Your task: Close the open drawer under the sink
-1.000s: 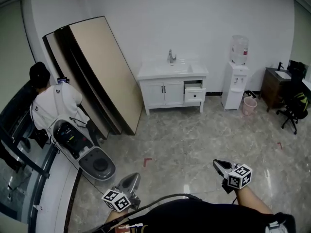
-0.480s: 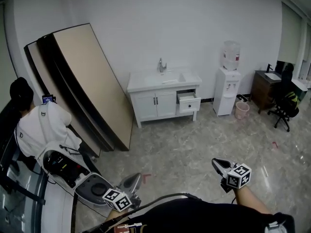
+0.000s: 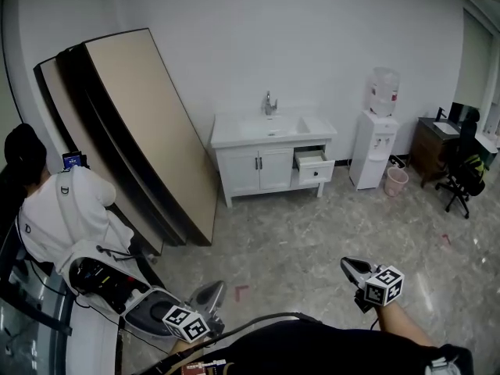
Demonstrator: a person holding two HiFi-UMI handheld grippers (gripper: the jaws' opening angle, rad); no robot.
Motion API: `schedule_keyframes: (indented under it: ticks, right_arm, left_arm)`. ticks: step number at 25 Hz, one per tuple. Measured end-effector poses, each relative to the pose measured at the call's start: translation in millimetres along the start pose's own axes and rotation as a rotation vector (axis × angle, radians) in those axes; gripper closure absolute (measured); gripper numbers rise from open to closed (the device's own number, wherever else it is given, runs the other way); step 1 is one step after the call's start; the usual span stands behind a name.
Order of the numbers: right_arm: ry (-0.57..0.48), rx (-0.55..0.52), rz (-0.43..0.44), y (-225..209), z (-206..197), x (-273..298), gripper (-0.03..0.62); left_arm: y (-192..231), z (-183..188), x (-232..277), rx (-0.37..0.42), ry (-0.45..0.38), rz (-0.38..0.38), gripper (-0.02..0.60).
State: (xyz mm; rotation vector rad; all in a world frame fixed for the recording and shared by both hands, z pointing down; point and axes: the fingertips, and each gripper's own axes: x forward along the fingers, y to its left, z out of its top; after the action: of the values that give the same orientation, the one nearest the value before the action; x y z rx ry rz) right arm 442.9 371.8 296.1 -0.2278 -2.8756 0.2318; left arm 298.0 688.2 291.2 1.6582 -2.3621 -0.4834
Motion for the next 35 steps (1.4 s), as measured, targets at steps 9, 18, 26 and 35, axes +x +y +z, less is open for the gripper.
schedule_keyframes:
  ticks: [9, 18, 26, 35]
  right_arm:
    - [0.006, 0.009, 0.101, -71, 27, 78, 0.592]
    - [0.002, -0.036, 0.206, -193, 91, 140, 0.592]
    - [0.011, -0.018, 0.230, -268, 98, 169, 0.592]
    - [0.039, 0.005, 0.158, -295, 92, 226, 0.592]
  left_arm:
    - [38, 13, 69, -0.001, -0.006, 0.086, 0.583]
    - [43, 46, 190, 0.012, -0.073, 0.167, 0.583]
    - [46, 44, 266, 0.024, -0.055, 0.187, 0.583]
    - [119, 46, 317, -0.020, -0.038, 0.125, 0.583]
